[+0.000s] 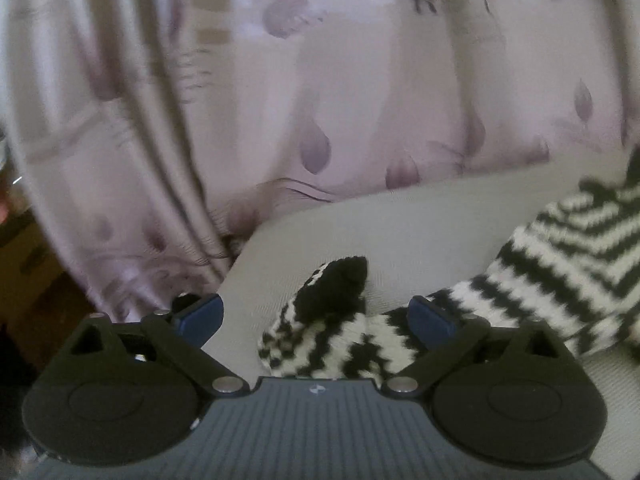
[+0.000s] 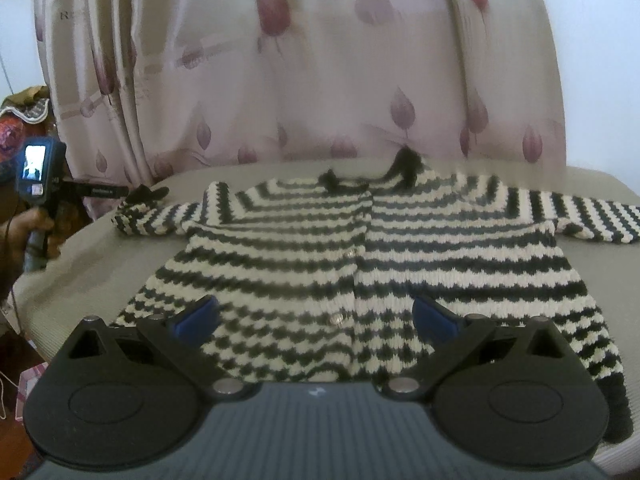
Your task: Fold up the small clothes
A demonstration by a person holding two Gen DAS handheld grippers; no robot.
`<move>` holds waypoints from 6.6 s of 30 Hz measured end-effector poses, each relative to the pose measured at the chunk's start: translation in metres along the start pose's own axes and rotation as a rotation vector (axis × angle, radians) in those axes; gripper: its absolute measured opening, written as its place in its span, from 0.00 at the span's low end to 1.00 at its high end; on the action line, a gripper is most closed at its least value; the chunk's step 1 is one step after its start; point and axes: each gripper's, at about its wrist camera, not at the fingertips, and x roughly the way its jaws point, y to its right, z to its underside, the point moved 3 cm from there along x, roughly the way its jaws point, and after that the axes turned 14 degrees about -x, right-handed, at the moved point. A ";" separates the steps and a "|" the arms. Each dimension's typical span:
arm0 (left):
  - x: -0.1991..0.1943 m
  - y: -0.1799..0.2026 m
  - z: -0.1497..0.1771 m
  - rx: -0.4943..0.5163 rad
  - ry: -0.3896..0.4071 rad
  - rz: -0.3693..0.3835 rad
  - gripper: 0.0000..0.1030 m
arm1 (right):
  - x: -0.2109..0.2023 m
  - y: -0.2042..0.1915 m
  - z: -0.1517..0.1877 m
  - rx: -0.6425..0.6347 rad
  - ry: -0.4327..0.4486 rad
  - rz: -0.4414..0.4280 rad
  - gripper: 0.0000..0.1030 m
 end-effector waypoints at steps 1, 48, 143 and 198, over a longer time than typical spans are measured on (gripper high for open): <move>0.009 -0.003 -0.001 0.033 -0.008 0.017 0.95 | 0.002 0.000 0.001 0.004 -0.008 0.000 1.00; -0.157 0.021 0.013 -0.464 -0.004 -0.030 0.75 | -0.030 0.097 -0.016 0.071 0.166 -0.018 1.00; -0.048 0.197 0.048 -0.398 -0.134 0.241 1.00 | -0.025 0.567 0.059 1.021 0.416 0.314 0.10; -0.054 0.147 0.050 -0.736 -0.072 0.262 1.00 | 0.259 0.084 -0.108 0.726 0.122 -0.509 0.10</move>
